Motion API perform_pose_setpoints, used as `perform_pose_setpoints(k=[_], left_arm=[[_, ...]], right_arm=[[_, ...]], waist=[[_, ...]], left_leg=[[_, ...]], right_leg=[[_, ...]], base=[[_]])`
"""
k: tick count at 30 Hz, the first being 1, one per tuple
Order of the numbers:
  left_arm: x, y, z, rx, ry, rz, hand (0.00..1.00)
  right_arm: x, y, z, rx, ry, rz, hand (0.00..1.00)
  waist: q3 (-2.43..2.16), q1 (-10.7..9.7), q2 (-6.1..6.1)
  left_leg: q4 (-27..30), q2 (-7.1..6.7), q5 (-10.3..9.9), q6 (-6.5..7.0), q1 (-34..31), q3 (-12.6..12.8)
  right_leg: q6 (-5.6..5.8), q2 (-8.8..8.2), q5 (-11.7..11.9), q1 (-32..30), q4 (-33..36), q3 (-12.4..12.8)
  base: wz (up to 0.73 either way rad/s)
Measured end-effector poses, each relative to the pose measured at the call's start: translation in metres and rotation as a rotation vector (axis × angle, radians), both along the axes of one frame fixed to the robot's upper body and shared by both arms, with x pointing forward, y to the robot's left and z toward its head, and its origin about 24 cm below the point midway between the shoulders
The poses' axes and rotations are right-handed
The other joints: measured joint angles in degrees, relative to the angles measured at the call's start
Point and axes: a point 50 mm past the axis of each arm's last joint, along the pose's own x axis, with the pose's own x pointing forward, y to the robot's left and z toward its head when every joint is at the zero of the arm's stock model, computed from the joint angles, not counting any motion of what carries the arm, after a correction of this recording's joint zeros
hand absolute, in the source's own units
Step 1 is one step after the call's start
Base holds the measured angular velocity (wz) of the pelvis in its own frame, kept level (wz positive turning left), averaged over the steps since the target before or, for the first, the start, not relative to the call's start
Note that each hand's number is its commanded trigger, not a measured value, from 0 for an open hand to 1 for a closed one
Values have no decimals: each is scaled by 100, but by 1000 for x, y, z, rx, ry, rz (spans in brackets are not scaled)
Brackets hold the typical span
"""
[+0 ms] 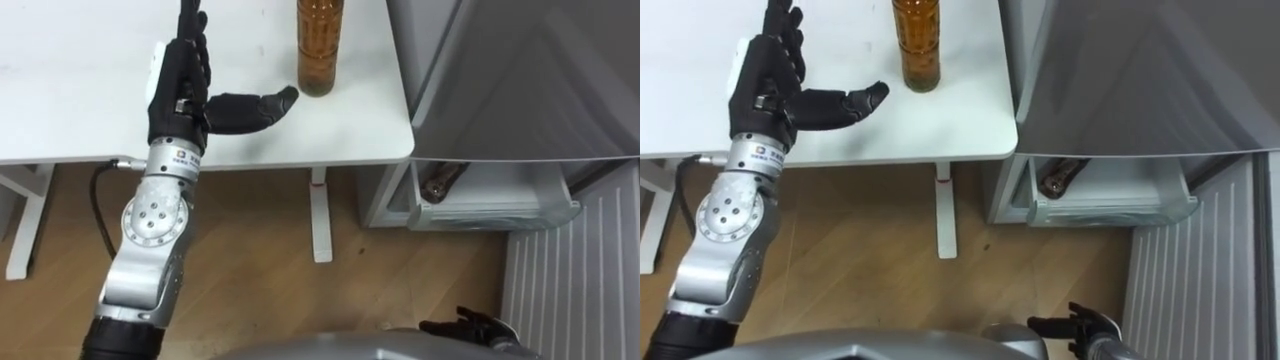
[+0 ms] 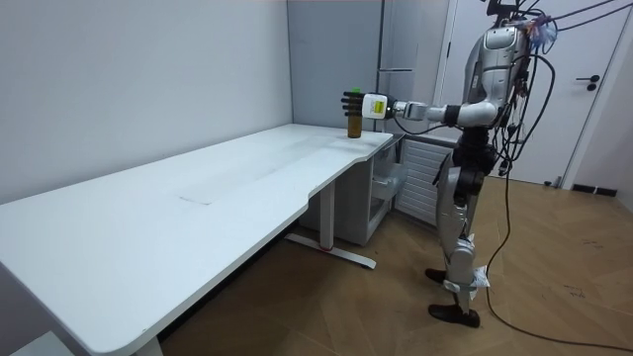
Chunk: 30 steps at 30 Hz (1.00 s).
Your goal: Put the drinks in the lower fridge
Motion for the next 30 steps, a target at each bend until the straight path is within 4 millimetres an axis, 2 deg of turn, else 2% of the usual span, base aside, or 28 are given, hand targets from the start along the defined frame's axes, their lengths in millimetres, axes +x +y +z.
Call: perform_pose_setpoints(k=[6, 8, 14, 22, 30], left_arm=[[16, -5, 10, -38, -19, -20, 0], [25, -5, 6, -84, 13, -23, 0], [33, -7, -5, -141, 89, -17, 0], [35, -7, -4, -143, 92, -15, 0], [51, -9, 6, -133, 67, -27, 0]], right_arm=[[0, 1, 0, 5, 4, 1, 0], [2, 1, 0, 3, 5, 4, 0], [4, -1, 1, 1, -6, -9, 0], [4, -1, 1, -11, 9, -14, 0], [4, -1, 1, -18, 15, 10, 0]], waist=[[7, -94, 14], [27, -111, 62], [25, -277, 144], [31, -307, 126], [21, -321, 100]], left_leg=[[-1, 14, 0, 0, 75, 97], [-2, 25, 0, 0, 108, 158], [1, 35, 0, 0, 119, 168], [1, 33, 0, 0, 108, 170], [2, 27, 0, 0, 113, 169]], right_leg=[[-5, 25, 4, 35, 7, 114], [-15, 47, 10, 41, 9, 217], [-33, 63, 22, 18, 15, 234], [-33, 60, 23, -4, 25, 243], [-31, 61, 24, -10, 23, 271]], base=[[-11], [-19], [-4], [0], [-1]])
